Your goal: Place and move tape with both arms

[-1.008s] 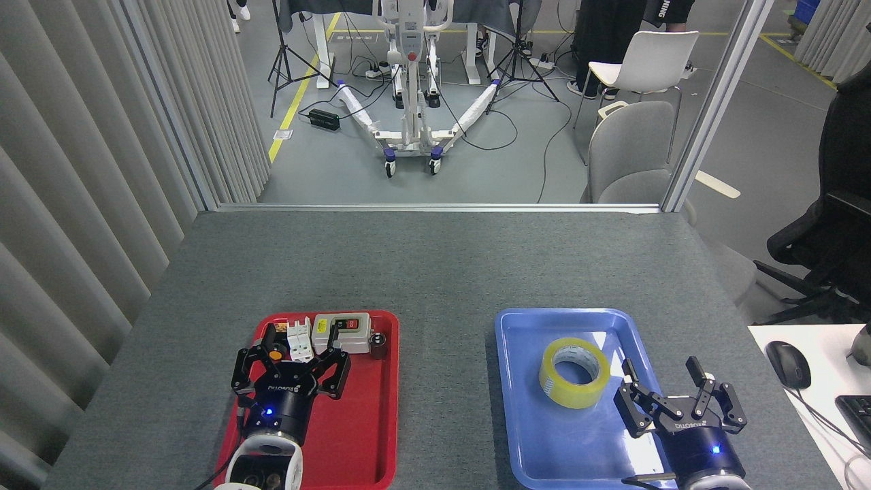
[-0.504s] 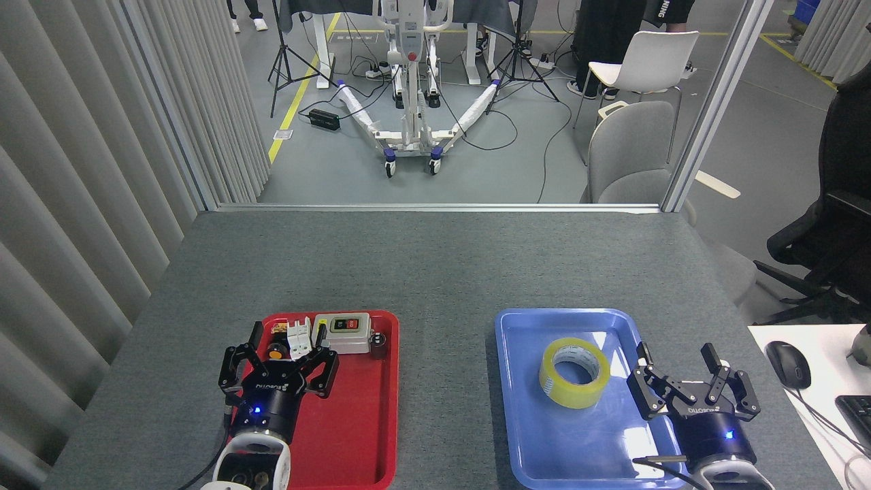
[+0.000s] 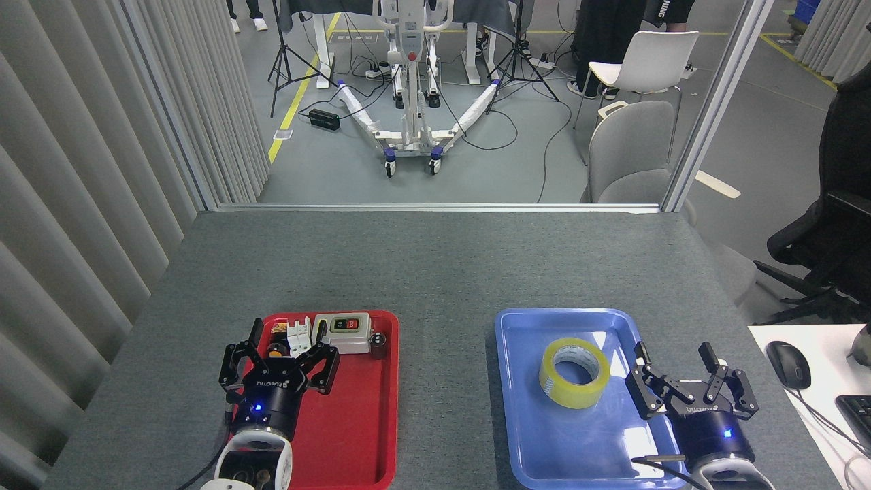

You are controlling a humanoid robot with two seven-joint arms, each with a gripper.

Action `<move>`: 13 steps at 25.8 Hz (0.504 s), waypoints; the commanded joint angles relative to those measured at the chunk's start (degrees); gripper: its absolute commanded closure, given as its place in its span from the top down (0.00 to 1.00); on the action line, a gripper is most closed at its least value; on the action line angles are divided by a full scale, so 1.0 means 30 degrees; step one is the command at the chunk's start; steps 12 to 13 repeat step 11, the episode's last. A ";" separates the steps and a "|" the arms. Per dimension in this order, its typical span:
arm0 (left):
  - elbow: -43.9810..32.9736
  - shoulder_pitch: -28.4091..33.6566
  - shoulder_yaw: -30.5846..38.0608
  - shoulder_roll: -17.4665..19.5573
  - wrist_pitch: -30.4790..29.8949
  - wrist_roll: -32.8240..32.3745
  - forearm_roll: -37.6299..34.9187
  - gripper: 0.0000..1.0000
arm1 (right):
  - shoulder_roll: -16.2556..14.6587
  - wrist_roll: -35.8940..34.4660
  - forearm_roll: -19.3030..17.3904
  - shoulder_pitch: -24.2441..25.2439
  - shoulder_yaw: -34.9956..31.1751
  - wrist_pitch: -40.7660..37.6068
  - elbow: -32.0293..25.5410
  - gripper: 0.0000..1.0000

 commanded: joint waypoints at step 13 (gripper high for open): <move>0.0486 -0.0043 -0.0011 -0.0019 -0.0045 -0.0006 0.0020 1.00 | -0.0039 0.0021 -0.0029 0.0036 0.0003 -0.0003 0.0025 1.00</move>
